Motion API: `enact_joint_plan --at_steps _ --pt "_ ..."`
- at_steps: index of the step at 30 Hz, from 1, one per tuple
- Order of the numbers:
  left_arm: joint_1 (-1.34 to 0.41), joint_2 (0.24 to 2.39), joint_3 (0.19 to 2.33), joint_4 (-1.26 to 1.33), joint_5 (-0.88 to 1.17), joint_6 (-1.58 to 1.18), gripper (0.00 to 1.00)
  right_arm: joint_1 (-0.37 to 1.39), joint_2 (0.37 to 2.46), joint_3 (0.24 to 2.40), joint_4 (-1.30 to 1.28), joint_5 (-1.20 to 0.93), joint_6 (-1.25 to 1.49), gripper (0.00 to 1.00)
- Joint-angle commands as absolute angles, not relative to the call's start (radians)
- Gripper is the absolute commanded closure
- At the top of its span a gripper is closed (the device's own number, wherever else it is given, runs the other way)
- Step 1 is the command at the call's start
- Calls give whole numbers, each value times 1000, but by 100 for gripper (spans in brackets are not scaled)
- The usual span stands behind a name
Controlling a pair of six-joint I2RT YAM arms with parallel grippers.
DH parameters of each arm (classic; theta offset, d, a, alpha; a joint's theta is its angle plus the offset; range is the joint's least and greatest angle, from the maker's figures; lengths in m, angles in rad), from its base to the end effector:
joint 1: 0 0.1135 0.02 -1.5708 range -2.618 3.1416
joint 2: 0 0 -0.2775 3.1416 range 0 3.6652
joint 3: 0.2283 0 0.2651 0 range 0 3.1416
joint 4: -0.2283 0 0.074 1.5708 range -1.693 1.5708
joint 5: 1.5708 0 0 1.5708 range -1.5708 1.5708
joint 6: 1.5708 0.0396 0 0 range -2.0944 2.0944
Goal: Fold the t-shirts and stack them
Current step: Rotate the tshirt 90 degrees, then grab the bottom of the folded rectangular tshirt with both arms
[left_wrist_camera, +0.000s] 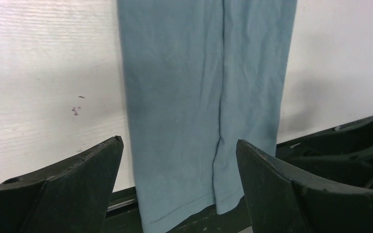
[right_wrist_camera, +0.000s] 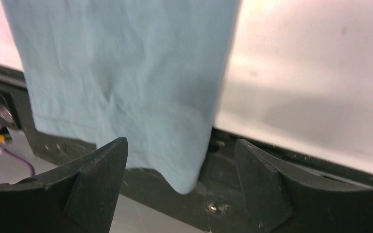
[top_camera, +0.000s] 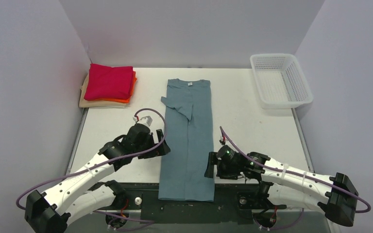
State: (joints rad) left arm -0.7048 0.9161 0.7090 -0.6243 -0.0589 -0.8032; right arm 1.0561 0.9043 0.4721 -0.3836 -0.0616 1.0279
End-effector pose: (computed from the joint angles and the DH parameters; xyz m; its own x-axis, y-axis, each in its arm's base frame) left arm 0.1482 -0.1230 0.2554 -0.8345 -0.2332 -0.4992 0.0231 0.8904 -0.4547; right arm 0.0894 0.1630 0.1953 -0.9469 0.0618 -0.3156 -0.1526 0.7776 0.6099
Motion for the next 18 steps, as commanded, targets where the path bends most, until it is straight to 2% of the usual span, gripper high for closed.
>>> enact_joint_plan --at_steps 1,4,9,18 --pt "-733 897 605 -366 63 -870 3 988 1013 632 -334 58 929 25" --pt "-745 948 568 -242 121 -888 3 962 1143 687 -277 81 895 24" --pt "-759 1048 590 -271 72 -885 3 899 1381 898 -252 191 829 24" --pt "-764 942 512 -437 -30 -931 3 829 1891 1304 -349 316 736 22"
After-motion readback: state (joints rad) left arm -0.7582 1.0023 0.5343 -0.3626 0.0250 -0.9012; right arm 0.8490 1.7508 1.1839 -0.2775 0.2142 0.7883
